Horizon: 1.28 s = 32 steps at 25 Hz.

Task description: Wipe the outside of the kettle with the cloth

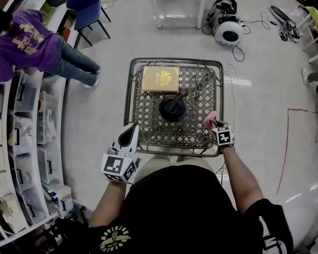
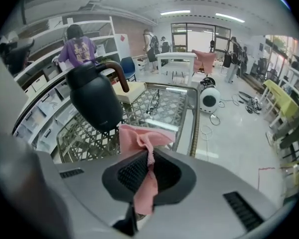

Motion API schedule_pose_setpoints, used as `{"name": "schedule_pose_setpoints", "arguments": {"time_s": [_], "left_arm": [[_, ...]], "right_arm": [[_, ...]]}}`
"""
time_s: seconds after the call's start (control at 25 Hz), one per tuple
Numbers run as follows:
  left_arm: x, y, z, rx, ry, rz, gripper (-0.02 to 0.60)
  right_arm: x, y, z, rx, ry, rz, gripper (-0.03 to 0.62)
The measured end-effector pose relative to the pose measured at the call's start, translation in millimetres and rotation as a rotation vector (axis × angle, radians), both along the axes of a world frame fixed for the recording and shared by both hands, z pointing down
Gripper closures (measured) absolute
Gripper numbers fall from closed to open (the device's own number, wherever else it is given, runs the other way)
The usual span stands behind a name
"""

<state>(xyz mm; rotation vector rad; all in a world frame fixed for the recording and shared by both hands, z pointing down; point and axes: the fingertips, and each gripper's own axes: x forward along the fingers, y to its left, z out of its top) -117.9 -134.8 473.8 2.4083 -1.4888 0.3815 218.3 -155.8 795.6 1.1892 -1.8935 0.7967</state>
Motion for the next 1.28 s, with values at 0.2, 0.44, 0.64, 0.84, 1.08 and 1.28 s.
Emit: {"name": "schedule_pose_setpoints", "arguments": {"time_s": [0.2, 0.44, 0.64, 0.84, 1.08, 1.28], "left_arm": [[4.1, -1.6, -0.6, -0.007, -0.013, 0.033, 0.572], [0.9, 0.5, -1.7, -0.016, -0.032, 0.040, 0.572], [-6.9, 6.9, 1.3, -0.016, -0.048, 0.036, 0.572], [-16.2, 8.7, -2.6, -0.007, -0.029, 0.019, 0.573], [-16.2, 3.3, -4.3, 0.014, 0.007, 0.034, 0.572], [-12.6, -5.7, -7.4, 0.043, 0.045, 0.056, 0.572]], "right_arm": [[4.3, 20.3, 23.1, -0.045, 0.006, 0.040, 0.569], [0.1, 24.4, 37.6, -0.073, 0.015, 0.052, 0.569], [-6.2, 25.9, 56.0, -0.099, 0.013, 0.030, 0.568], [-16.1, 33.6, 49.9, -0.102, -0.015, -0.010, 0.461], [-30.8, 33.9, 12.1, -0.027, -0.047, -0.041, 0.437], [-40.0, 28.7, -46.5, 0.119, -0.122, -0.011, 0.472]]}}
